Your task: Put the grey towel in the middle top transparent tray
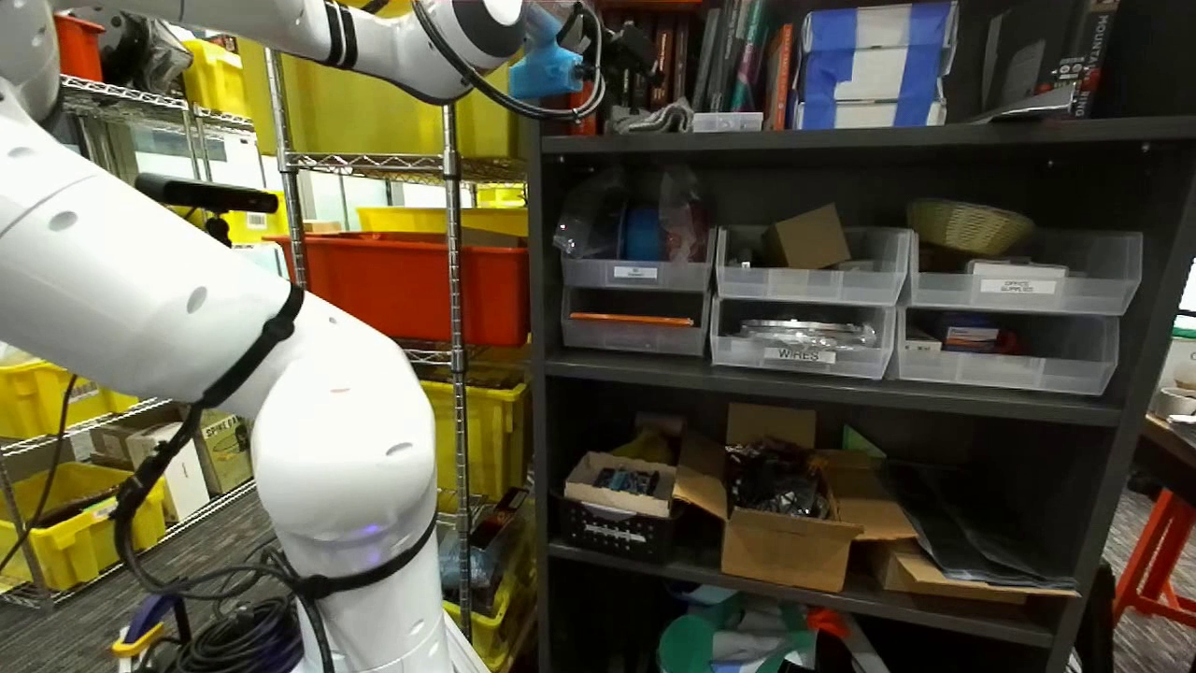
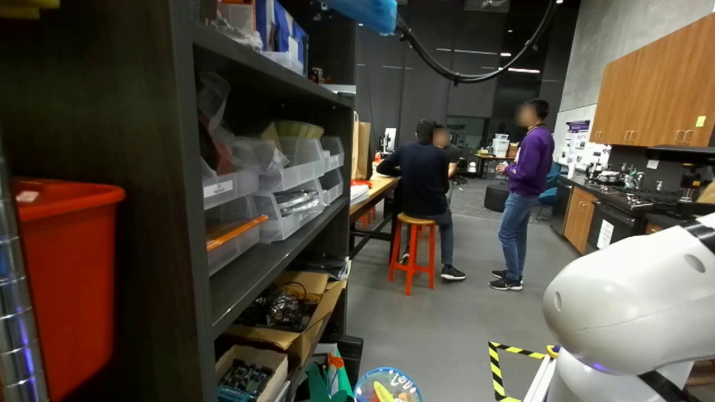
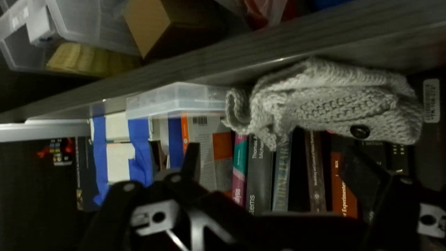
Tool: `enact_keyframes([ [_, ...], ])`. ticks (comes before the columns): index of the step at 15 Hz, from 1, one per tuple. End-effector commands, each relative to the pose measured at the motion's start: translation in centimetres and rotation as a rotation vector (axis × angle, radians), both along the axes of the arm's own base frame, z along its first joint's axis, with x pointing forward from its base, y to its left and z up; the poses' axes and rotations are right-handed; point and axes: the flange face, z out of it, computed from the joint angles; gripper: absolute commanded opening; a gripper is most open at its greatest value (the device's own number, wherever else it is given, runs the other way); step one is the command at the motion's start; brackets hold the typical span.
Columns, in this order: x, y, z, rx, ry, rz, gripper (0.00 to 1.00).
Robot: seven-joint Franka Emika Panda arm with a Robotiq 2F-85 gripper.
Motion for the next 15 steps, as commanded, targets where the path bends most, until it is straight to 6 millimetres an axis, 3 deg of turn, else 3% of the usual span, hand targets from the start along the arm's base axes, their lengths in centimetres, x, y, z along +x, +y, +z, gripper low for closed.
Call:
enact_keyframes([
  [1,0.0,-1.0,2.6,0.08,0.166,0.084,1.0],
  [8,0.8,-0.2,6.9,0.231,0.431,0.28,1.0],
  [12,2.8,0.9,8.5,0.29,0.508,0.324,1.0],
  [15,4.9,0.5,9.2,0.325,0.471,0.283,1.0],
])
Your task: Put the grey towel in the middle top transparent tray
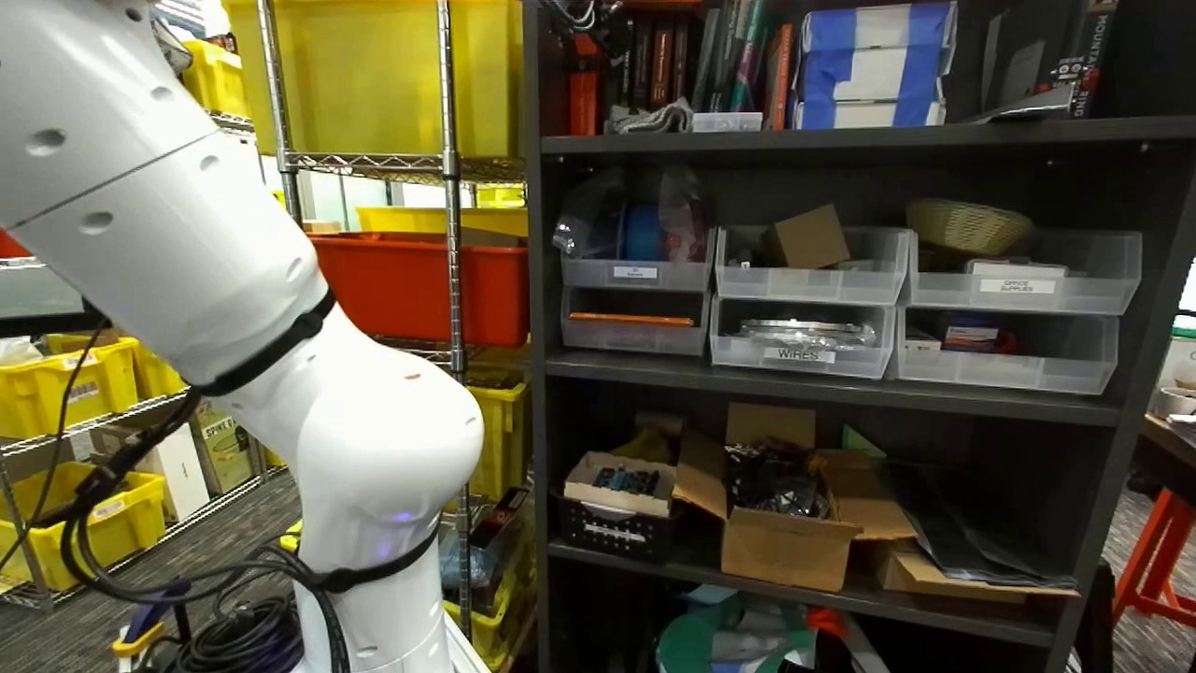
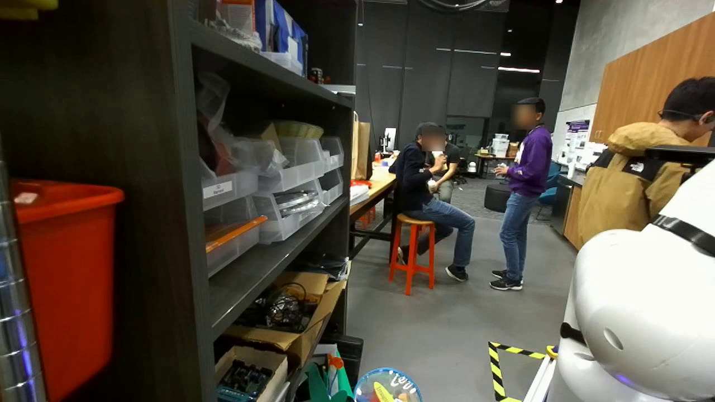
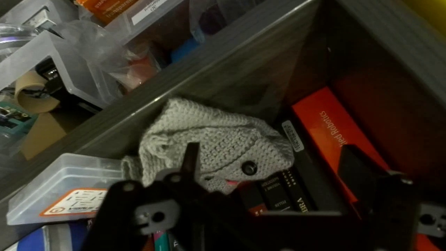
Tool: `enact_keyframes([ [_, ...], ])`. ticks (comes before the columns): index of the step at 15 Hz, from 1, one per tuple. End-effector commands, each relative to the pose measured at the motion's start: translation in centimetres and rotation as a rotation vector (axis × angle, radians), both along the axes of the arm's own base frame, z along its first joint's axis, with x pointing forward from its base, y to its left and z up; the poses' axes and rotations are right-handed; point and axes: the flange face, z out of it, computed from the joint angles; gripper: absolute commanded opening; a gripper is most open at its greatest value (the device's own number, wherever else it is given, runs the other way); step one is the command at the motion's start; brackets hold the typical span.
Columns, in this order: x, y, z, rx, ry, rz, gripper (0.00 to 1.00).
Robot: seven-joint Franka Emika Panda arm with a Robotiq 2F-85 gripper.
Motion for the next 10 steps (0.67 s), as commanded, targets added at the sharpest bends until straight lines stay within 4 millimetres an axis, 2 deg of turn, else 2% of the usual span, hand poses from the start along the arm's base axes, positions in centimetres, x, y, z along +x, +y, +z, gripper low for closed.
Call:
enact_keyframes([
  [1,2.8,-0.4,1.3,0.05,-0.001,-0.052,1.0],
  [10,7.3,-4.5,0.2,0.097,0.007,-0.234,1.0],
])
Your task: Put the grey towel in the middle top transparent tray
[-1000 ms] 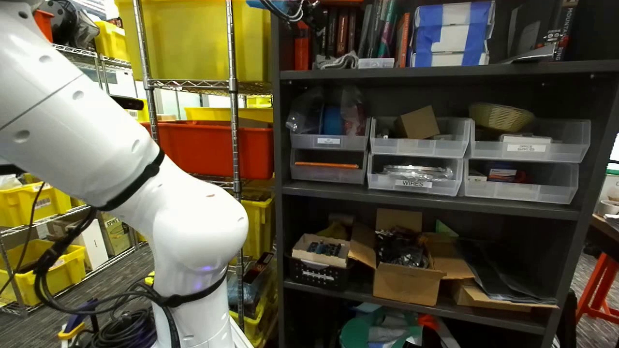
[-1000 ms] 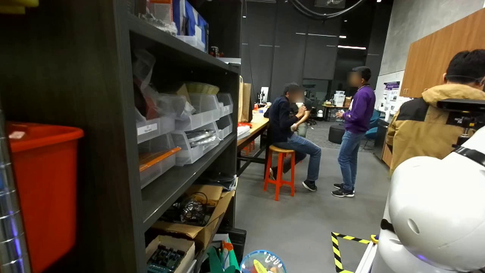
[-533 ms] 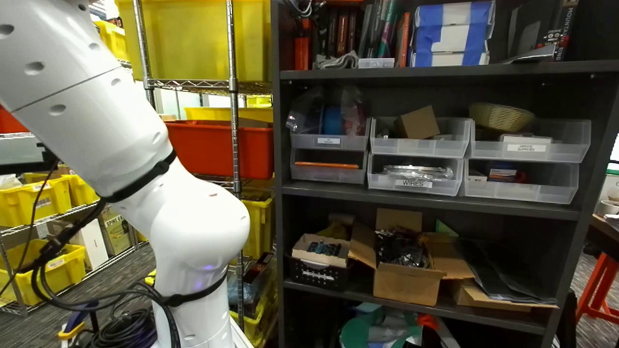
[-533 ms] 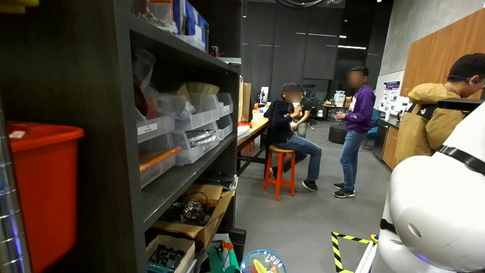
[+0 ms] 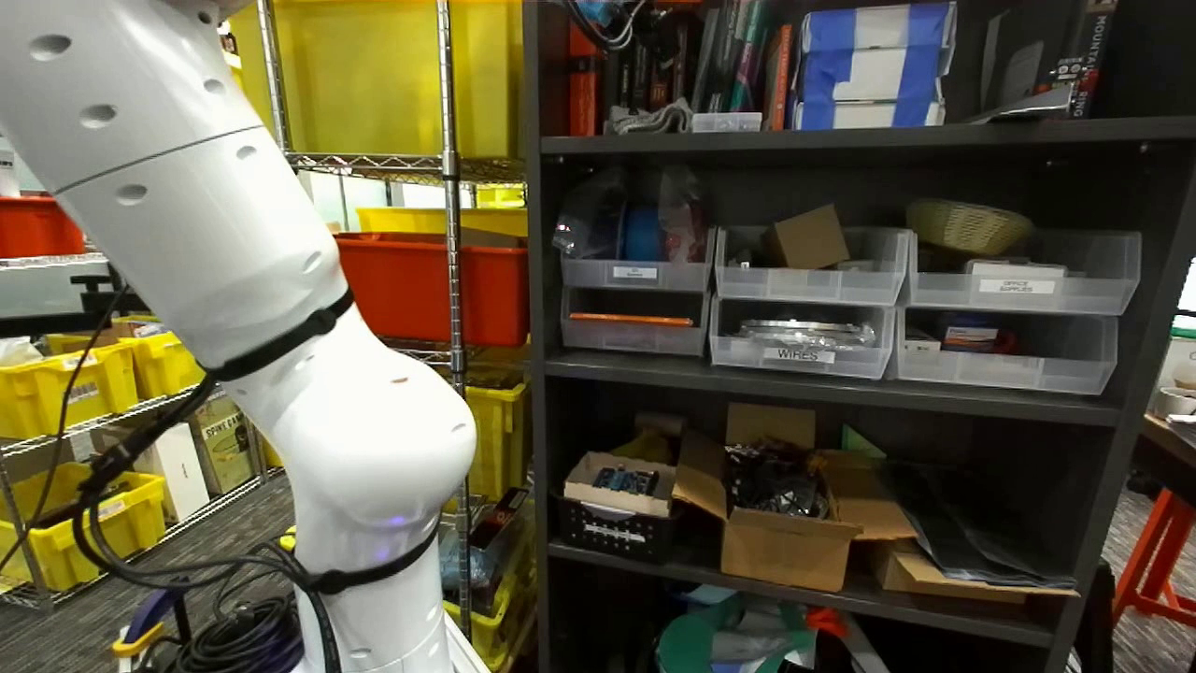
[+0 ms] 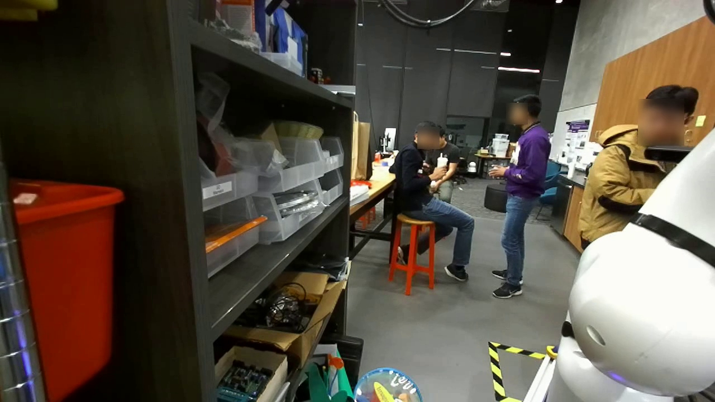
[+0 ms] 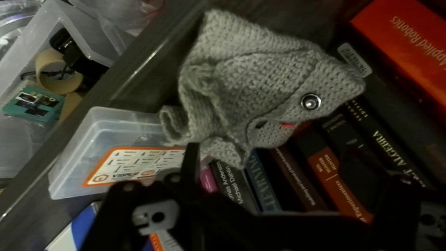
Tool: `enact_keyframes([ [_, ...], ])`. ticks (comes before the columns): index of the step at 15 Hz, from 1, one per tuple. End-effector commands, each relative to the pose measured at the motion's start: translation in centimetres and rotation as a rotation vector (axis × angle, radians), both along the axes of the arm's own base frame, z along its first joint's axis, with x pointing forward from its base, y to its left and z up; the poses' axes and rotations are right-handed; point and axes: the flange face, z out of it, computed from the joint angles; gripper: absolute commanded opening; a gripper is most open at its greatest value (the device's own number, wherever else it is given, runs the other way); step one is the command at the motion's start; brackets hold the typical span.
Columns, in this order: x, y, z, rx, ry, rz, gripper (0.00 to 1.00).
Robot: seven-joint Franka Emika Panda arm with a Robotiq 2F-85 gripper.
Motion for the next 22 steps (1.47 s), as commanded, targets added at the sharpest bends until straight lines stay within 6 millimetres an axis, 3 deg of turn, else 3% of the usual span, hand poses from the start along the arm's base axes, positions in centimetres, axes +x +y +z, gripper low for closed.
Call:
enact_keyframes([
  [1,1.4,-1.2,-0.1,0.008,0.026,-0.056,1.0],
  [11,4.1,-1.8,-3.1,0.012,0.122,-0.044,1.0],
  [21,5.0,1.6,-4.2,-0.037,0.154,-0.002,1.0],
  [22,5.1,1.6,-4.2,-0.042,0.157,-0.006,0.75],
])
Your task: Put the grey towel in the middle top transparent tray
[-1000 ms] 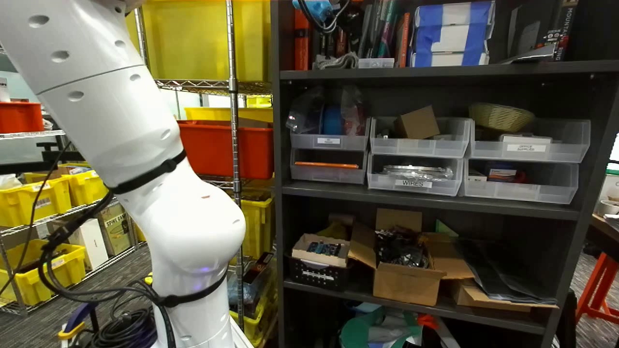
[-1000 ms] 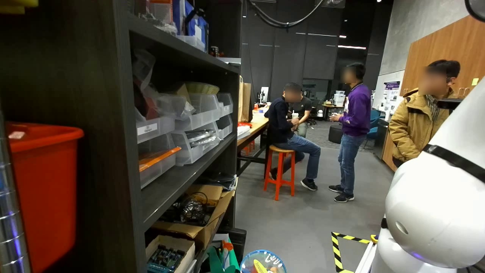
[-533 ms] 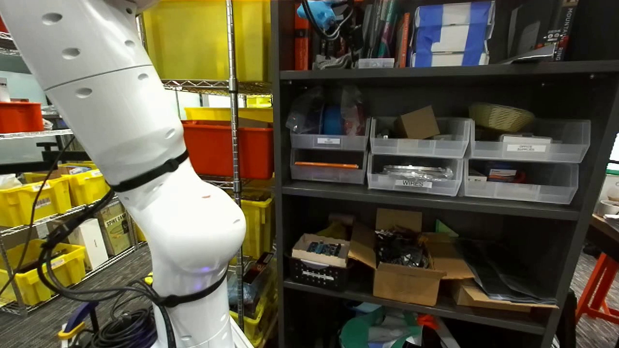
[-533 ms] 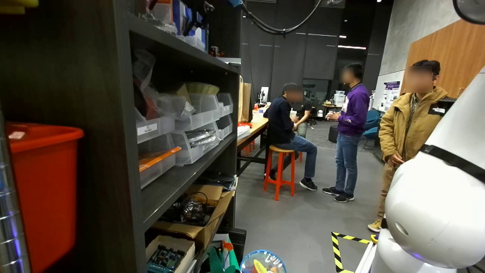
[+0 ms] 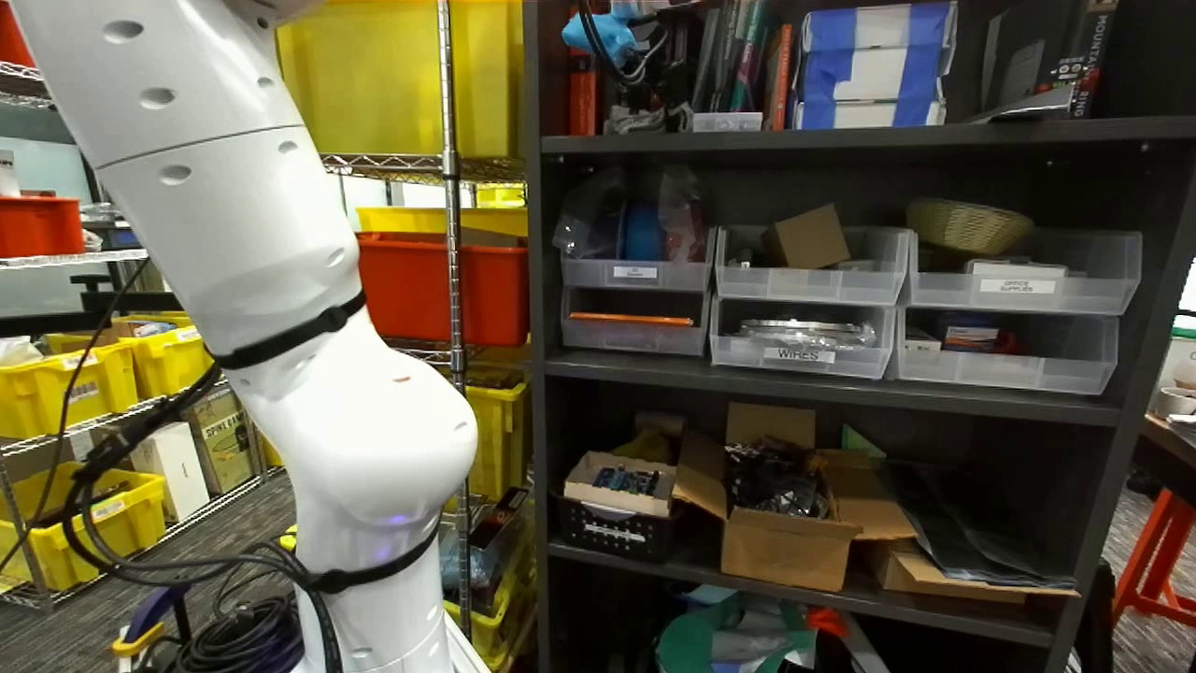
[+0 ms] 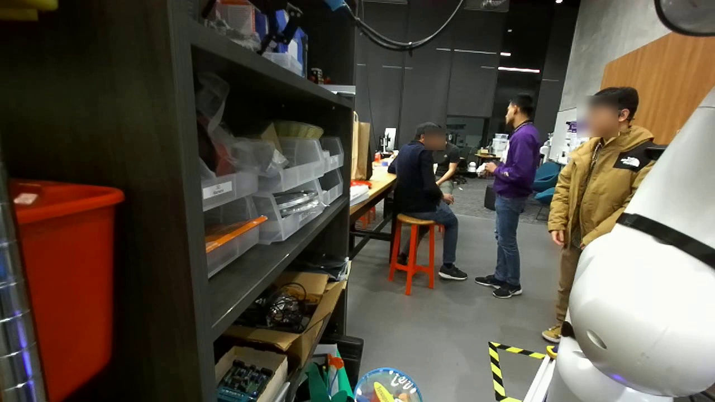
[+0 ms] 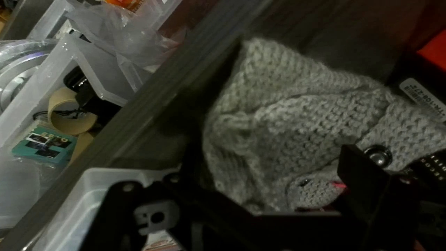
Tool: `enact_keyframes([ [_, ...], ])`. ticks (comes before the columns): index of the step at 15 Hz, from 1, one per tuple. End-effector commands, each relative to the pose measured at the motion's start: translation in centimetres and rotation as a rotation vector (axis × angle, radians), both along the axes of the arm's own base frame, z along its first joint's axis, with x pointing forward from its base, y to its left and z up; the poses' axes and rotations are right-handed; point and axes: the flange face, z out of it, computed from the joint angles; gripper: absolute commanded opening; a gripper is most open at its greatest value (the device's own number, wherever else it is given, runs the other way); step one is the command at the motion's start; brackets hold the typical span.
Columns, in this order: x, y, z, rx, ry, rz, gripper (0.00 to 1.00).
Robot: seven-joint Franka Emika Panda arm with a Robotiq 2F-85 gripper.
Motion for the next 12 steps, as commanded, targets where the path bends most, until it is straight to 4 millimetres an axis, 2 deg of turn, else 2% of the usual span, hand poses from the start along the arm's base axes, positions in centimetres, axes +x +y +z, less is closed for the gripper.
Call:
enact_keyframes([
  [1,0.89,0.44,0.58,-0.018,0.024,-0.014,0.74],
  [4,0.97,0.36,0.66,-0.04,0.032,-0.007,0.53],
  [7,0.92,0.29,0.82,-0.047,0.031,-0.003,0.27],
  [10,0.85,0.21,0.84,-0.042,0.027,0.0,0.06],
  [12,0.73,0.21,0.83,-0.03,0.03,0.012,0.0],
])
